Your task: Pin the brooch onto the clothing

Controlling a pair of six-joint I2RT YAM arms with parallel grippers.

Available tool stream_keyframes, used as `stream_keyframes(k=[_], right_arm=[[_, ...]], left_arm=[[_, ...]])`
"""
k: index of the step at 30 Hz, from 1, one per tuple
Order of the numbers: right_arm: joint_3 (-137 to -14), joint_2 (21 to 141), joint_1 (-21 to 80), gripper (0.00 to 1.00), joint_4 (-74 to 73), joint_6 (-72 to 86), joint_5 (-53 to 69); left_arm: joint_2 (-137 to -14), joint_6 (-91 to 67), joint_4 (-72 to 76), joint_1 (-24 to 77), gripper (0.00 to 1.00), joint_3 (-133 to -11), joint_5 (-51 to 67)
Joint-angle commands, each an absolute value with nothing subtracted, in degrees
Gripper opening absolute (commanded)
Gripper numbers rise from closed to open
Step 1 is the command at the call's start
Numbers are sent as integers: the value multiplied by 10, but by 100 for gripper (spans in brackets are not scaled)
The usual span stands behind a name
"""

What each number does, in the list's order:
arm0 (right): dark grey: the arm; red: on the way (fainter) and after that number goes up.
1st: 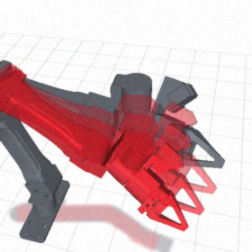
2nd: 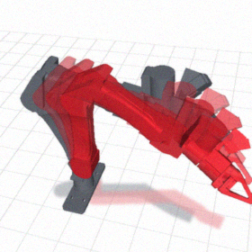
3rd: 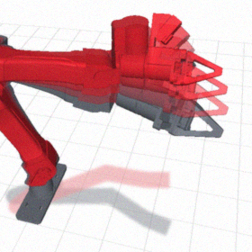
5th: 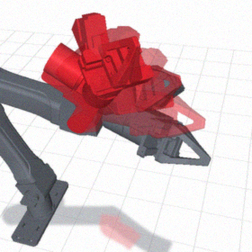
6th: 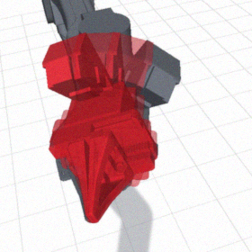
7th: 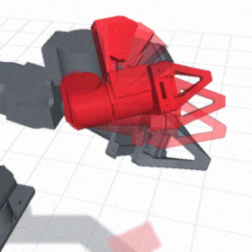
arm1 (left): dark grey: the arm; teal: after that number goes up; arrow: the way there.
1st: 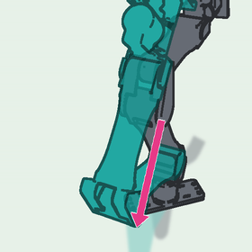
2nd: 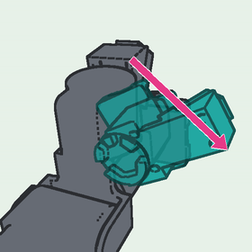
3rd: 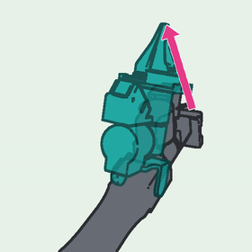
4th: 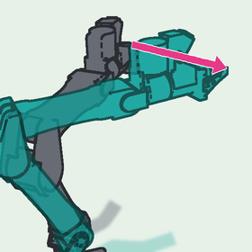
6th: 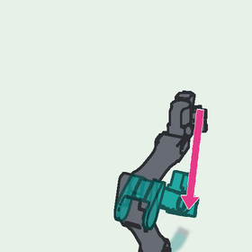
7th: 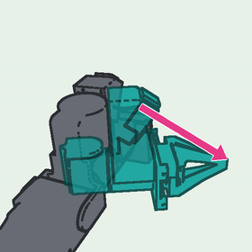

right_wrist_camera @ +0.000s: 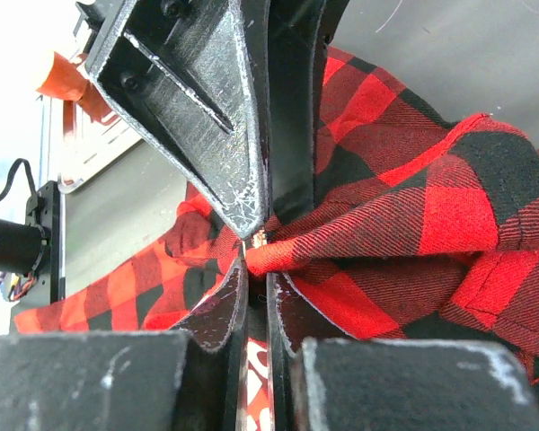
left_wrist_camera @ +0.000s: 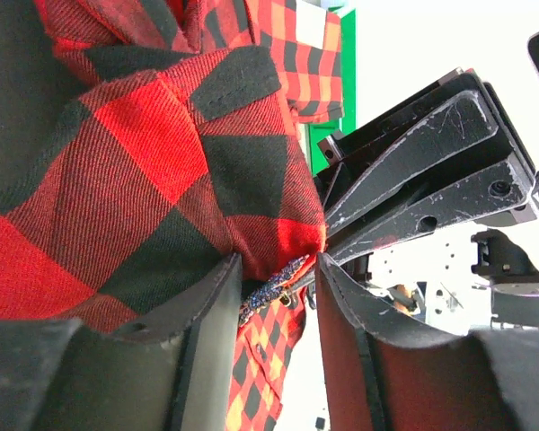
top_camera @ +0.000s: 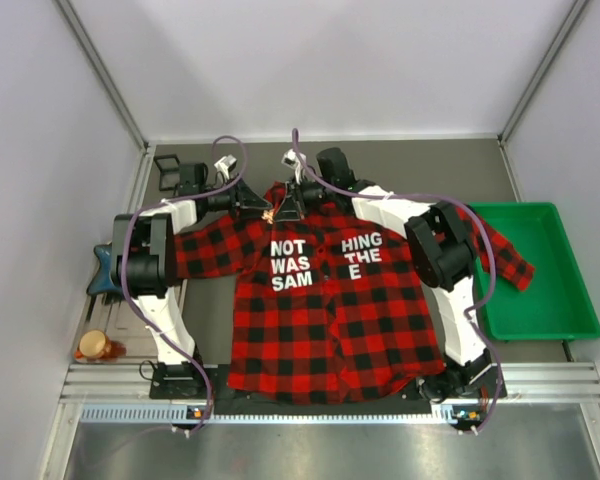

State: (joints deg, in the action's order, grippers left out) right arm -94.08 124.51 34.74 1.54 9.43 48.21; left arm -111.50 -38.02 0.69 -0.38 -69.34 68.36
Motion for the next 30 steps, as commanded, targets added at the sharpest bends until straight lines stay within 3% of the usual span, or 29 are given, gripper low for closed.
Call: stream_keyframes(k=[1,9,13,20,30], right_arm=[[-946,1220,352,0,64,84,502],[-937,1216,348,0,87,111,493],[-931,1214,344,0,98,126,490],[-921,1215,333,0,127,173,492],[-915,1216,328,0,169,235,499]], left_arm=[[-1089,-490,210,-10,44,-647,708],[-1093,-692,512,-19,41,-571,709],[-1096,-741,580,-24,37,-549,699],[-1103,-821,748,-40,45,-506,693],[-1091,-790,745,-42,47,-471,687]])
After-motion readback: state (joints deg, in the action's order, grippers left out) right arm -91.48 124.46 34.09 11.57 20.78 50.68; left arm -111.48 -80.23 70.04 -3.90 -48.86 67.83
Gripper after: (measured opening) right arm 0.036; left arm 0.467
